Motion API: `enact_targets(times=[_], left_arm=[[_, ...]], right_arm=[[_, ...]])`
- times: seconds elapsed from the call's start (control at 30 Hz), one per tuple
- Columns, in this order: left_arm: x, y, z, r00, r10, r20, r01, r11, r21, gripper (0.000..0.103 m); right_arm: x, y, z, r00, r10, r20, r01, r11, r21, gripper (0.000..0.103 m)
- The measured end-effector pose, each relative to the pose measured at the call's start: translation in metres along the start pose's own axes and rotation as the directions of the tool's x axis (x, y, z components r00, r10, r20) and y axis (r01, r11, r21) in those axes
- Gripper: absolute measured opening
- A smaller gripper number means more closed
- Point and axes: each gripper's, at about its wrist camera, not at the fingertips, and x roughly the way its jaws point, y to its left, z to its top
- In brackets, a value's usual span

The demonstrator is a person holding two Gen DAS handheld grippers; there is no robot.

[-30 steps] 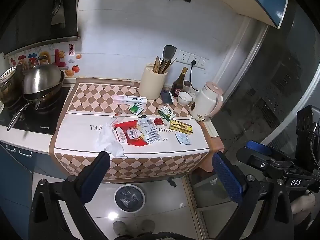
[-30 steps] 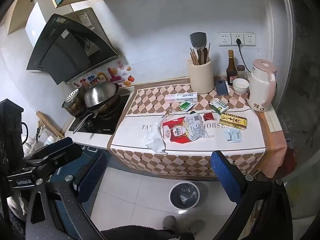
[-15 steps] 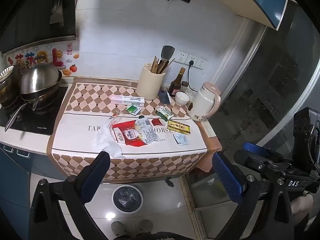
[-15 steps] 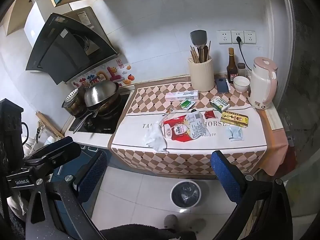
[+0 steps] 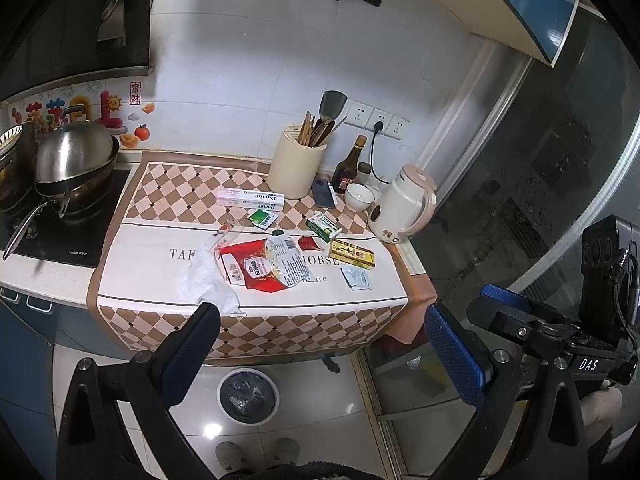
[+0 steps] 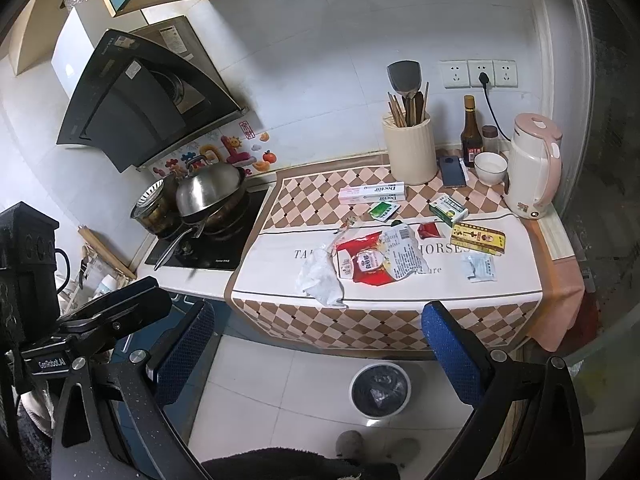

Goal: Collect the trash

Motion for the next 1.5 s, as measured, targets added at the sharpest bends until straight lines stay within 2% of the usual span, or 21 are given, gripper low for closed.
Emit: enact_targets(times=[0.83, 1.5], left_arm=[[-0.009, 0.009, 0.012, 1.000, 0.000, 0.004, 0.000, 1.000, 0.005, 0.103], [-0.011, 0.009, 0.008, 1.000, -0.001, 0.007, 0.001, 1.000, 0.006, 0.103]], right_arm=[[0.000, 0.007, 0.005, 1.000, 0.014, -0.001, -0.014, 1.000, -0.002, 0.103], [-0.001, 0.006, 0.003, 1.000, 0.014, 0.000, -0.014, 1.000, 0.000, 0.103]])
